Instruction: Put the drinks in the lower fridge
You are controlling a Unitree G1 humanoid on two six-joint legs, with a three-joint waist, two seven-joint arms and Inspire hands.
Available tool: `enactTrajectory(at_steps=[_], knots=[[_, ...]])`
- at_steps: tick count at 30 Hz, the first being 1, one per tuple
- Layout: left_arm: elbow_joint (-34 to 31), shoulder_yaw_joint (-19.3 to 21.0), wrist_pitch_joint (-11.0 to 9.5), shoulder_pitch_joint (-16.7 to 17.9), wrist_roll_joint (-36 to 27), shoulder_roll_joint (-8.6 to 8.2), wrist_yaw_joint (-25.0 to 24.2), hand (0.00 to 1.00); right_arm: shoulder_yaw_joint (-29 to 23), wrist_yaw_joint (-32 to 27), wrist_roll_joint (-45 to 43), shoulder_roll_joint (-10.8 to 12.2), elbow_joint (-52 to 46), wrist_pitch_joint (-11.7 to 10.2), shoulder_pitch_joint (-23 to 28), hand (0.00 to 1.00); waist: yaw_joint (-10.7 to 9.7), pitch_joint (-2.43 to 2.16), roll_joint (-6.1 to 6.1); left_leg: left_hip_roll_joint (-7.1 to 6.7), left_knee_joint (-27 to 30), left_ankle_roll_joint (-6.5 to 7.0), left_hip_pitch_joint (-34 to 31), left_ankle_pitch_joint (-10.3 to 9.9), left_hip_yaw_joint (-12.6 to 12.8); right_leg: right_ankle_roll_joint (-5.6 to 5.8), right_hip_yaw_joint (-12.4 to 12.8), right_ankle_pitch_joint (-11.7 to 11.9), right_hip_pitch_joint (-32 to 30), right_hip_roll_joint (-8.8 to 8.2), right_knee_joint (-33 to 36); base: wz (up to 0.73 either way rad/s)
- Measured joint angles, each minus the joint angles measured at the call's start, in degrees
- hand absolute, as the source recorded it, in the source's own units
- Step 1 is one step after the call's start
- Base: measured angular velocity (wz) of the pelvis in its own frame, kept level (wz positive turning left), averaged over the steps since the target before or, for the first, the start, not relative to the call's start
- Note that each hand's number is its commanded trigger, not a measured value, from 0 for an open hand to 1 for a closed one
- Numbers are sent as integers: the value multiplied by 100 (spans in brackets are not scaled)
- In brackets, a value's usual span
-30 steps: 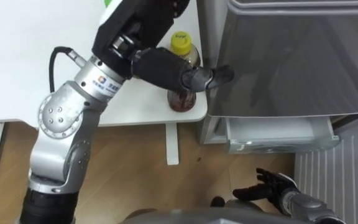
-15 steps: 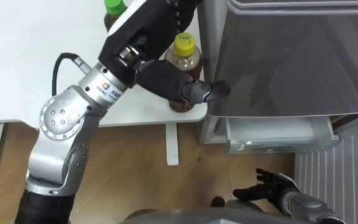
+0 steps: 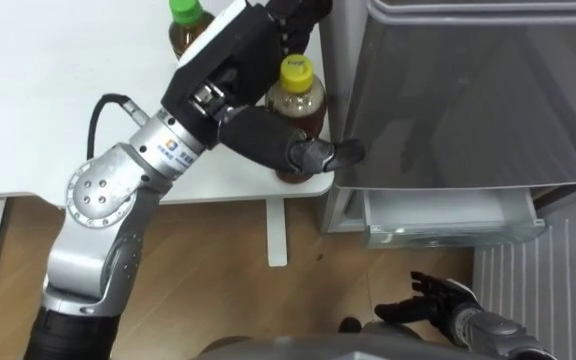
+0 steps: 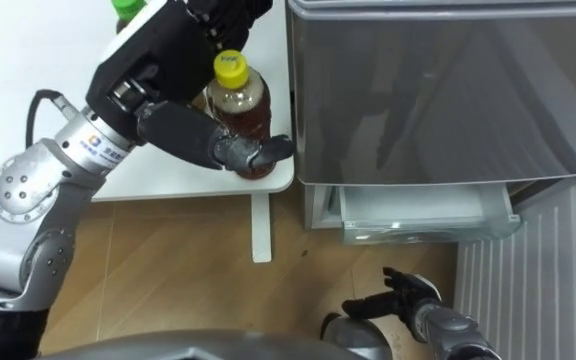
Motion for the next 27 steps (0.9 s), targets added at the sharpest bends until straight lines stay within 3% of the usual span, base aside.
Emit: enactTrajectory(at_steps=[12, 20, 27], knots=[[70, -23, -48, 13, -7, -12, 55, 0, -1, -45, 29, 1, 3, 21, 0, 0, -1, -1, -33, -4, 5, 0, 12, 0, 0, 2, -3, -1, 21, -2, -2, 0], [349, -10, -129, 22, 2, -10, 137, 0, -7, -39, 38, -54, 1, 74, 19, 0, 7, -44, 34, -5, 9, 1, 23, 1, 2, 3, -1, -3, 28, -2, 4, 0], [691, -6, 93, 395, 257, 146, 191, 0, 2, -41, 202, -78, -2, 74, 31, 0, 11, -20, 4, -6, 36, 1, -9, 1, -4, 8, -7, -10, 25, -8, 0, 2]])
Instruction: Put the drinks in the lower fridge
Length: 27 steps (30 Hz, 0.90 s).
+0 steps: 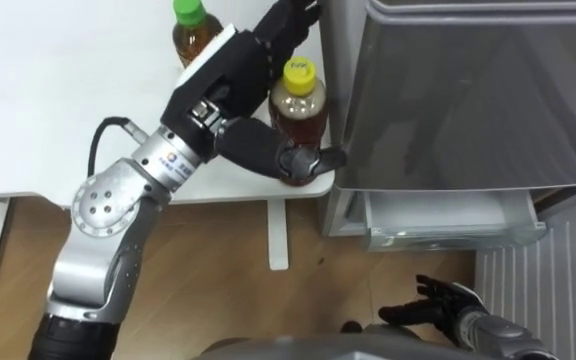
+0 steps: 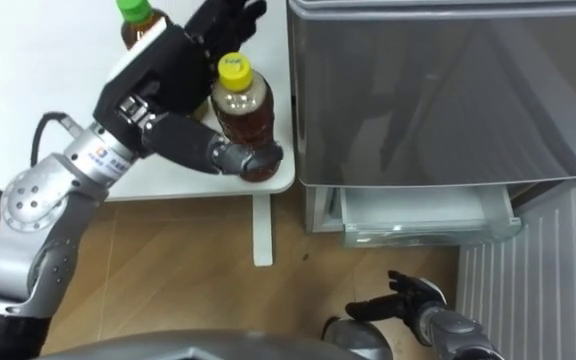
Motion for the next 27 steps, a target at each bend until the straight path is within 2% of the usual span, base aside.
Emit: enactTrajectory(at_steps=[4, 11, 15, 27], knots=[[3, 7, 36, 40, 320, 107, 10, 0, -1, 28, -76, -38, -96, 13, 8, 0, 2, 8, -12, -3, 0, 0, -15, 0, -1, 4, -9, -4, -9, -6, 1, 1], [-3, 7, 36, 37, 353, 108, 13, 0, -2, 39, -74, -53, -188, 40, 67, 0, 2, 15, -23, -3, -1, 0, -24, 0, 1, 7, -16, -6, -18, -6, 4, 0], [-3, 14, 36, 32, 678, 116, 14, 0, -3, 54, -83, -52, -193, 41, 64, 0, 4, 31, -48, -3, 9, 1, -34, 0, 8, 7, -17, -5, -19, -6, 6, 0], [70, 5, 36, 10, 671, 100, 14, 0, -1, 121, -243, -64, -284, 41, 66, 0, -14, 34, -57, -3, 20, 1, -79, 0, 5, 6, -14, -5, -78, -9, 31, 0]])
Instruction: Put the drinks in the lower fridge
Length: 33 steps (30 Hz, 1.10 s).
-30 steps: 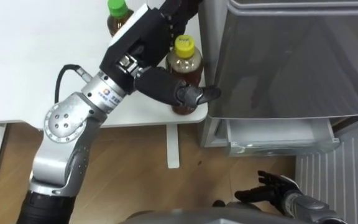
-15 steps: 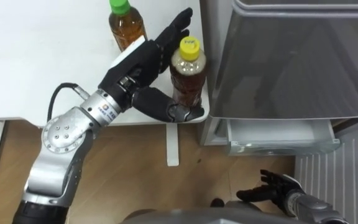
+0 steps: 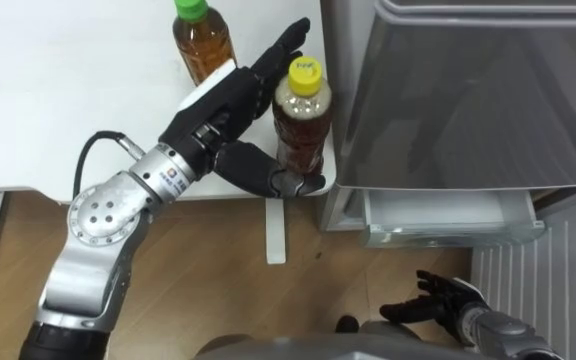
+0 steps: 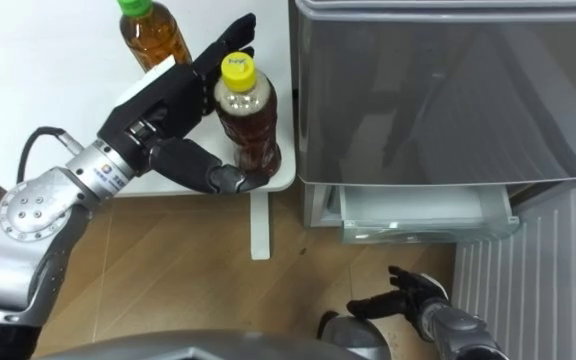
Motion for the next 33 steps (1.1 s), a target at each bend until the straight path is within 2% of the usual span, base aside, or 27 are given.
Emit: enactTrajectory(at_steps=[11, 15, 22, 23, 24, 25, 26, 33], knots=[[-4, -13, 0, -5, -35, -95, 18, 0, 45, 0, 130, 2, 7, 0, 16, 0, -15, 1, -18, -1, 4, 0, 24, 0, 5, 0, 6, 0, 30, -2, 2, 0], [-9, -24, -1, -31, -35, -229, 57, 0, 46, 3, 208, 5, 52, 0, 13, 0, -15, -6, -31, -1, 7, 0, 30, 0, 4, 0, 5, 0, 28, -2, -5, 0], [-8, -24, -15, -166, -35, -345, 120, 0, 44, -73, 248, 40, 109, -11, 9, 0, -34, -14, -64, 3, -5, 0, 54, 0, 3, -2, -48, 1, 31, -3, -5, 0], [-9, -24, -15, -174, -35, -354, 131, 10, 44, -89, 247, 44, 113, -13, 9, 0, -34, -14, -67, 3, -7, 0, 56, 0, 3, -2, -49, 1, 32, -3, -5, 0], [-8, -23, -15, -188, -35, -385, 170, 42, 44, -124, 247, 62, 113, -15, 9, 0, -34, -13, -74, 5, -7, 0, 57, 0, 3, -3, -49, 2, 34, -3, -4, 0], [-8, -23, -15, -199, -35, -415, 201, 58, 44, -139, 246, 75, 114, -16, 9, 0, -34, -12, -83, 5, -8, 0, 59, 0, 3, -3, -50, 2, 36, -3, -4, 0], [-8, -23, -15, -206, -35, -427, 211, 99, 44, -145, 246, 76, 116, -16, 9, 0, -34, -12, -88, 5, -8, 0, 60, 0, 3, -3, -50, 2, 37, -3, -4, 0], [-7, -26, -16, -219, -35, -441, 229, 100, 44, -162, 239, 92, 123, -15, 6, 0, -56, -2, -125, 5, -9, 0, 74, 0, 2, -3, -44, 2, 50, -3, -2, 0]])
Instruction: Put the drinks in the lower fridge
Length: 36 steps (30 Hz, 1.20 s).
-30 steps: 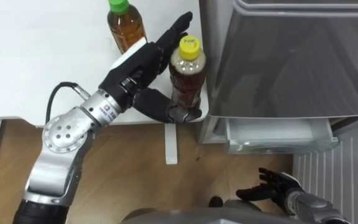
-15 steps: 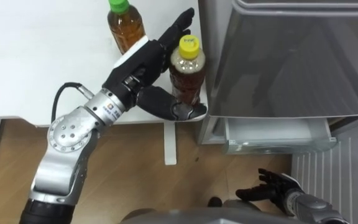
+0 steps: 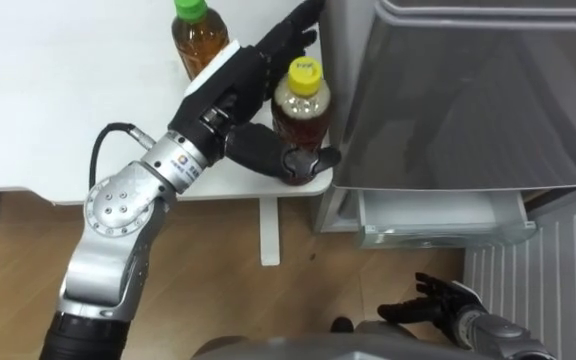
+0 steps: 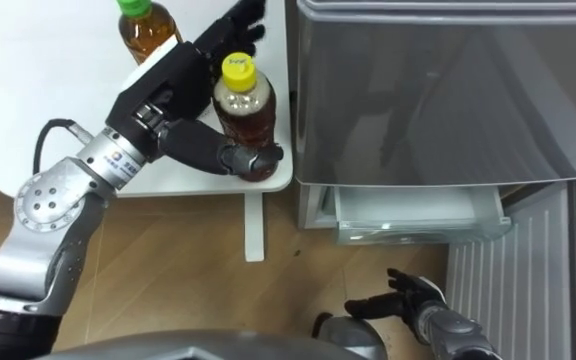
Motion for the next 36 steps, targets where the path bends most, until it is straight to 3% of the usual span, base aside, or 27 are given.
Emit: enactTrajectory(at_steps=[26, 36], knots=[[117, -105, 20, 0, 9, 11, 109, 100, -7, -4, -23, 42, 13, 11, -48, 0, -86, 3, -2, 1, -3, 0, -15, 0, 7, -2, 50, 1, -25, 9, -5, 0], [100, -109, 194, 1, -61, 34, 47, 100, 9, -44, -43, 42, 15, 23, -67, 0, -82, -17, 46, 4, 17, 0, -97, 0, -11, -2, 30, 1, -61, 5, 9, 0]])
